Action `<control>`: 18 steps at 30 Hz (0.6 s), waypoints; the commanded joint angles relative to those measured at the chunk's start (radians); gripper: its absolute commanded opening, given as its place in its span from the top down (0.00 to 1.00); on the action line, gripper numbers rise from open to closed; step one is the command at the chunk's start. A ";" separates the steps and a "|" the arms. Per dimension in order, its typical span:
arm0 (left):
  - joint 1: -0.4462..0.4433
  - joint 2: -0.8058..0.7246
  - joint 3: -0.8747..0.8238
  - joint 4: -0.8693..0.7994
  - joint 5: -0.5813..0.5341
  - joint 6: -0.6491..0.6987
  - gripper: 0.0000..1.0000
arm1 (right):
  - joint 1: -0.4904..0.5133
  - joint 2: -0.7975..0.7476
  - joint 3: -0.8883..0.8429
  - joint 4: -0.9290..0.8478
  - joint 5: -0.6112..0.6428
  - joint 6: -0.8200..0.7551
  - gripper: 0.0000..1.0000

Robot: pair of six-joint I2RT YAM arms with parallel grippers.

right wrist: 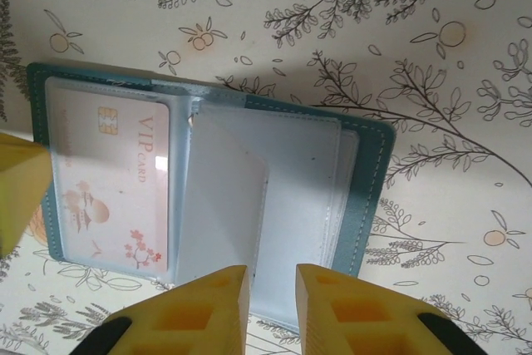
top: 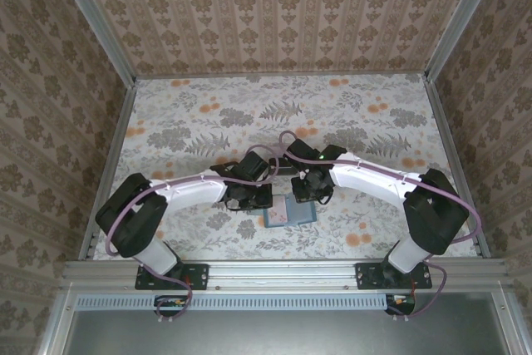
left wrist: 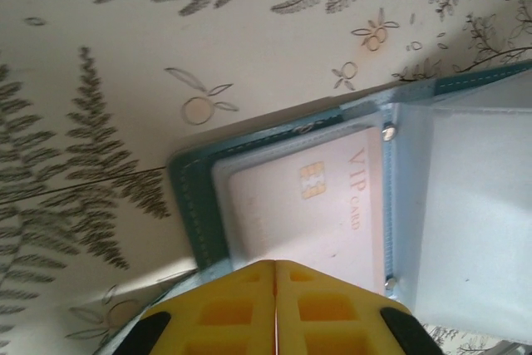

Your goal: Take the credit cards out of the card holder

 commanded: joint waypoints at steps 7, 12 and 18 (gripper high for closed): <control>-0.041 0.081 0.072 0.085 0.072 -0.005 0.91 | -0.002 -0.018 0.011 -0.014 -0.007 0.016 0.76; -0.069 0.157 0.139 0.096 0.096 0.001 0.91 | -0.008 -0.055 0.009 -0.024 -0.004 0.026 0.76; -0.084 0.216 0.176 0.122 0.119 -0.007 0.90 | -0.037 -0.110 -0.034 0.031 -0.076 0.053 0.76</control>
